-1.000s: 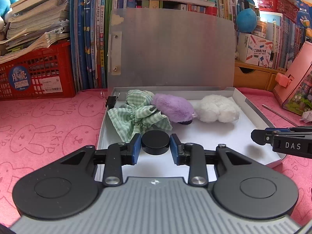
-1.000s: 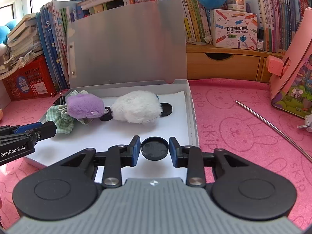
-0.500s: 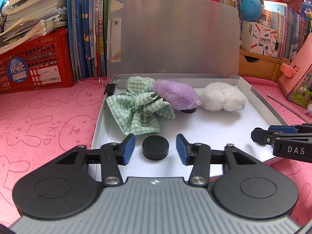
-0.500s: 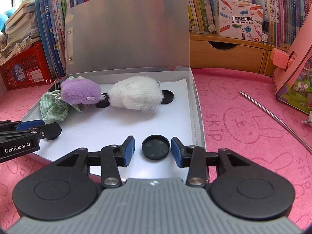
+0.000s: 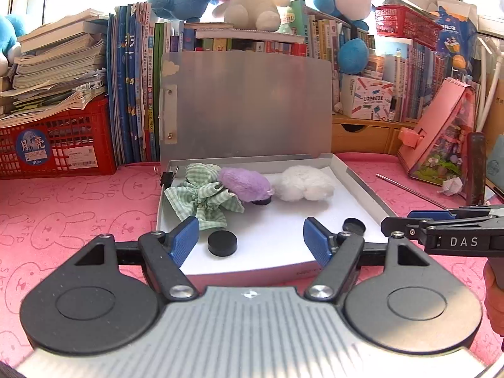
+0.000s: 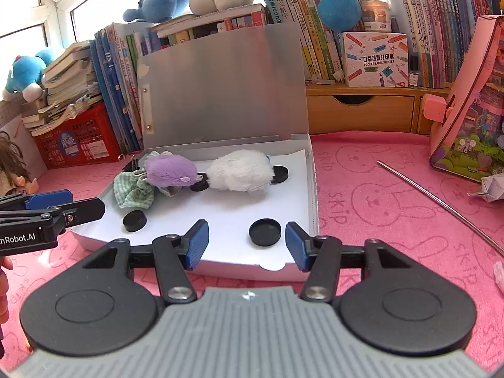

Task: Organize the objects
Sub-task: 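Open left tool to set lid in box while right tool releases its lid, then withdraw both tools from the box back toward the toy pile, then grasp yellow-red crocheted strip with left tool while right tool grasps red crocheted toy, then carry crocheted strip toward box with left tool while right tool carries red crochet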

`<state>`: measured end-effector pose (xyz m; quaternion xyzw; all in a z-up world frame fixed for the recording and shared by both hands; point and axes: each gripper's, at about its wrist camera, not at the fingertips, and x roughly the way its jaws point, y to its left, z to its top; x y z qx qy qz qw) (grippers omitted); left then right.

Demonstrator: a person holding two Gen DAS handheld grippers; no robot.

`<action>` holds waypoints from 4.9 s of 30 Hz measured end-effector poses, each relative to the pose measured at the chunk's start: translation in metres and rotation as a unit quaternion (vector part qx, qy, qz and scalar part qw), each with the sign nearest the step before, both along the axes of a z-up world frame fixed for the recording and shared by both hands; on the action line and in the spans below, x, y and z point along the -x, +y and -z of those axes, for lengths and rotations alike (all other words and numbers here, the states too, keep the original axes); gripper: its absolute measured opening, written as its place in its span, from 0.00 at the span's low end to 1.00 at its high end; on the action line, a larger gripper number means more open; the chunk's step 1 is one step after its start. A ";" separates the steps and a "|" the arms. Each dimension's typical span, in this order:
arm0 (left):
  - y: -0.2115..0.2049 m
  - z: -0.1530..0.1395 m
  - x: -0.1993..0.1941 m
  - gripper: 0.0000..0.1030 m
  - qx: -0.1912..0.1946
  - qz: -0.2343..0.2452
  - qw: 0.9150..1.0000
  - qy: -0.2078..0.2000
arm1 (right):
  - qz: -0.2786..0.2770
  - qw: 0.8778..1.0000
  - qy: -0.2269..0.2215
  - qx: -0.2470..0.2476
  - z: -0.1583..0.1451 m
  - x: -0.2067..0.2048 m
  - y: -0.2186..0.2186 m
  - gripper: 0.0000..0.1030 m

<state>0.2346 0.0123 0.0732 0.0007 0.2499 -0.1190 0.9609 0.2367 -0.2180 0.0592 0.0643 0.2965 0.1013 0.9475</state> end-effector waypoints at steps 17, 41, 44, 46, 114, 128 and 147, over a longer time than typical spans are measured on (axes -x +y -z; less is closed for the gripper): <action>0.018 0.025 0.113 0.77 0.007 0.003 1.000 0.001 | -0.066 0.997 -0.024 -0.025 0.000 0.109 0.010 0.74; 0.039 0.077 0.155 0.84 0.027 -0.060 0.997 0.036 | -0.064 0.998 -0.014 -0.010 0.045 0.151 0.051 0.91; 0.035 0.079 0.156 0.85 0.013 -0.057 0.998 0.030 | -0.064 0.998 -0.005 -0.012 0.050 0.150 0.051 0.91; 0.032 0.080 0.156 0.85 0.006 -0.057 0.998 0.029 | -0.064 0.998 -0.008 -0.011 0.050 0.150 0.051 0.91; 0.002 0.071 0.129 0.49 0.042 -0.016 0.998 0.035 | 0.019 0.996 -0.045 -0.069 0.052 0.161 0.027 0.70; 0.004 0.027 0.101 0.50 0.019 -0.031 0.999 -0.016 | 0.049 0.996 -0.027 -0.073 0.023 0.119 0.008 0.69; 0.007 0.015 -0.021 0.50 0.019 -0.065 0.997 -0.036 | 0.035 0.999 -0.030 0.005 0.000 -0.008 0.000 0.69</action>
